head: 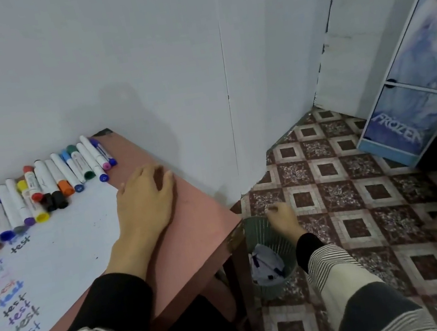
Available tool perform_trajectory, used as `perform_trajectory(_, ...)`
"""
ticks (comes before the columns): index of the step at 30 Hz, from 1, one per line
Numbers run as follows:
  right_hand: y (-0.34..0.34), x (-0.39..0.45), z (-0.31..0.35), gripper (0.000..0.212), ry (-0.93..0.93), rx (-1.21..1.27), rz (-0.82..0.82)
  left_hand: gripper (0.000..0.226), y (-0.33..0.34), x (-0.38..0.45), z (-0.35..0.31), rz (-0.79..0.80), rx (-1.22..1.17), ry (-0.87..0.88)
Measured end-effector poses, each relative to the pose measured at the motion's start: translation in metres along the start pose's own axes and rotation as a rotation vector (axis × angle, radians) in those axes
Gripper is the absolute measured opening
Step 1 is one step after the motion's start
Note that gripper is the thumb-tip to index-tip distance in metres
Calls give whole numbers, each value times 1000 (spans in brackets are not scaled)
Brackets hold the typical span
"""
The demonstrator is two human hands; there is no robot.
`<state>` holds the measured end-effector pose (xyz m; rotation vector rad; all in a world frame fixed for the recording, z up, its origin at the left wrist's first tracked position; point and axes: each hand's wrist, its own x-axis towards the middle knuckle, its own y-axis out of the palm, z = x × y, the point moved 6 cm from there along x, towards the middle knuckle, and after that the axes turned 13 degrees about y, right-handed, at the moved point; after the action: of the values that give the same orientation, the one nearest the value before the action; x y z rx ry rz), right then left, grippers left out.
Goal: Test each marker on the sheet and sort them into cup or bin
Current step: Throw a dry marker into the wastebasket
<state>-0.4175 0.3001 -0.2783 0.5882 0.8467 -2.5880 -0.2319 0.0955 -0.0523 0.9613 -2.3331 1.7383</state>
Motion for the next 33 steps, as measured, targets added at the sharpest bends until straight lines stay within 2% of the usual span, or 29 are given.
perform_trajectory(3,-12,-32,54,22,-136,133,-37,34,-14,-1,0,-73,-65,-24)
perform_trajectory(8,-20,-104,169,16,-442,260,-25,31,-54,-5,18,-227,-57,-55)
perform_trajectory(11,-10,-149,226,15,-594,229,18,28,-69,-12,36,-274,13,-77)
perform_trajectory(15,29,-189,275,16,-702,103,99,22,-96,-30,76,-304,102,-152)
perform_trajectory(19,86,-202,294,16,-729,-95,118,24,-123,-55,117,-276,209,-204)
perform_trajectory(22,126,-195,303,15,-729,-206,40,30,-136,-73,147,-205,252,-276)
perform_trajectory(24,140,-184,305,18,-675,-252,-28,34,-136,-79,156,-142,264,-307)
perform_trajectory(29,174,-176,318,42,-525,-405,-223,44,-138,-78,172,-54,176,-351)
perform_trajectory(33,182,-168,320,44,-421,-444,-278,43,-134,-76,171,3,155,-359)
